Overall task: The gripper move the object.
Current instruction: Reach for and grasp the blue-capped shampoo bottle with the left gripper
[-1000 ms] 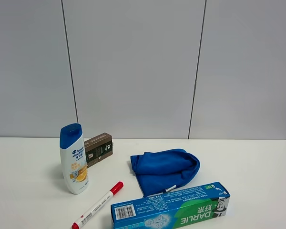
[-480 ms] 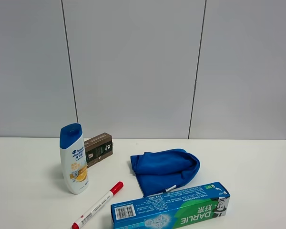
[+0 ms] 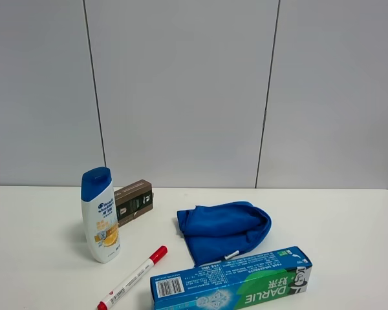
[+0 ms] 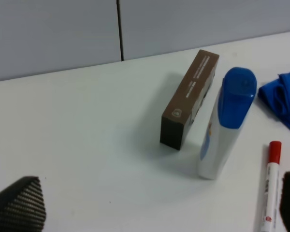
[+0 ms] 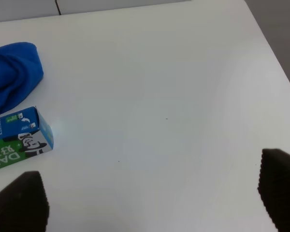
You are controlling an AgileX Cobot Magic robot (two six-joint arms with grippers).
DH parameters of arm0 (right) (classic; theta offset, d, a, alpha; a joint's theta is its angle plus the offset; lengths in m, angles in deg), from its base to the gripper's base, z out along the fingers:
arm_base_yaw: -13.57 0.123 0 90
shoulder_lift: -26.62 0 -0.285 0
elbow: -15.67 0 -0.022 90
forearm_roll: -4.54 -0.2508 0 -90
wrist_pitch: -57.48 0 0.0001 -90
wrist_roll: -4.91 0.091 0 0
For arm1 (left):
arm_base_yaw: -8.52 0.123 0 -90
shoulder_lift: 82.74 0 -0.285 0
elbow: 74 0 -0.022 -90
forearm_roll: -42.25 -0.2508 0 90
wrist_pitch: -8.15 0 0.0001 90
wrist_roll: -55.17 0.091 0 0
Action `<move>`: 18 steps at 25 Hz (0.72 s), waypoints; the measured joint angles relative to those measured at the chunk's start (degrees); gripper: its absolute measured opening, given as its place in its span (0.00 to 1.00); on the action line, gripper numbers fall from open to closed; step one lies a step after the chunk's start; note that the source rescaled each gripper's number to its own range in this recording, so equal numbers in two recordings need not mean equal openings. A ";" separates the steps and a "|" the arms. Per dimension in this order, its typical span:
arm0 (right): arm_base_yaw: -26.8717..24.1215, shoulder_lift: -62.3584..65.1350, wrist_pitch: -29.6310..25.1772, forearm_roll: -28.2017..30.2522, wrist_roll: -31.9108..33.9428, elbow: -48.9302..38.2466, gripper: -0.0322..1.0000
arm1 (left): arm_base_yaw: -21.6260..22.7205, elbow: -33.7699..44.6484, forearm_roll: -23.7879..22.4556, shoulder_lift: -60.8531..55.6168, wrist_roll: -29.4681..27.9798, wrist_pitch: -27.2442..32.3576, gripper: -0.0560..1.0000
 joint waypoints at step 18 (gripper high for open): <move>0.00 0.00 0.00 0.00 0.00 0.00 1.00 | -23.39 10.24 -38.51 3.18 -47.62 -37.13 1.00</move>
